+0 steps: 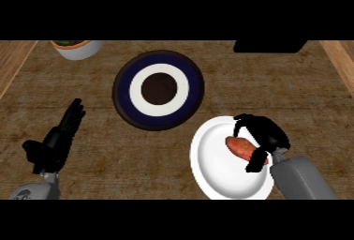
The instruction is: Pick the sweet potato from the plate and place it in the plate
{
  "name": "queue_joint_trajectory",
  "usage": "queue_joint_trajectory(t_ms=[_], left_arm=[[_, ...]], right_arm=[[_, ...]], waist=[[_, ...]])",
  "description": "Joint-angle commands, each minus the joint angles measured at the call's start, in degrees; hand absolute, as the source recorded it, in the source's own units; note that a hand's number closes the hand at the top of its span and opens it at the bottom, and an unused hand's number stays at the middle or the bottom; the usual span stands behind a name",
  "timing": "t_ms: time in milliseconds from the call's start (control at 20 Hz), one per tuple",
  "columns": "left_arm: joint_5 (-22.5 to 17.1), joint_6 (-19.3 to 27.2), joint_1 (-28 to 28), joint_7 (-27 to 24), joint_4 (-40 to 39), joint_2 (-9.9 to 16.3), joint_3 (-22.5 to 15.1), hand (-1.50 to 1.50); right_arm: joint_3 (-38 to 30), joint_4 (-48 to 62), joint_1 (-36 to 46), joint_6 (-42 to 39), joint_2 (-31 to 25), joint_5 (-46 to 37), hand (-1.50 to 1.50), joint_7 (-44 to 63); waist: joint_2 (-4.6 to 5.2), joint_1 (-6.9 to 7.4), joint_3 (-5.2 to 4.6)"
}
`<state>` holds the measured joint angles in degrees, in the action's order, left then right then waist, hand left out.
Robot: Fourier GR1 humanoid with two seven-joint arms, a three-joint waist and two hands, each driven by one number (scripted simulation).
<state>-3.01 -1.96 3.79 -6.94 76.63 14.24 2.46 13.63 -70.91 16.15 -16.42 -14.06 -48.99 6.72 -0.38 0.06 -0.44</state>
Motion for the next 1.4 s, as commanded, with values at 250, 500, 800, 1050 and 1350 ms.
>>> queue_joint_trajectory(t_ms=[250,500,800,1050,1350], left_arm=[[0.14,-1.65,1.71,0.11,-0.94,0.38,1.25,0.0],[2.2,0.51,2.09,1.64,0.65,-2.61,-1.87,0.0],[1.18,-0.63,-0.72,-1.21,0.09,-1.53,0.39,0.0],[1.13,-1.93,-0.58,-2.3,-1.45,-1.0,1.5,0.0],[0.8,-1.75,-0.83,-1.22,-0.4,-0.12,2.93,0.0]], right_arm=[[-8.75,16.66,7.06,8.19,-1.8,2.76,1.5,-16.13],[-17.44,28.33,12.87,16.82,-6.3,6.24,1.5,-27.52],[-21.86,37.08,18.42,21.99,-7.95,9.13,1.5,-40.1],[-22.34,30.39,16.6,20.75,-8.93,11.12,1.5,-42.29],[-25.38,17.85,11.46,23.42,-6.97,16.47,1.5,-43.14]], waist=[[0.75,0.82,0.5],[1.22,1.94,0.66],[0.79,1.35,0.54],[0.37,0.15,0.44],[0.16,-0.44,0.43]])
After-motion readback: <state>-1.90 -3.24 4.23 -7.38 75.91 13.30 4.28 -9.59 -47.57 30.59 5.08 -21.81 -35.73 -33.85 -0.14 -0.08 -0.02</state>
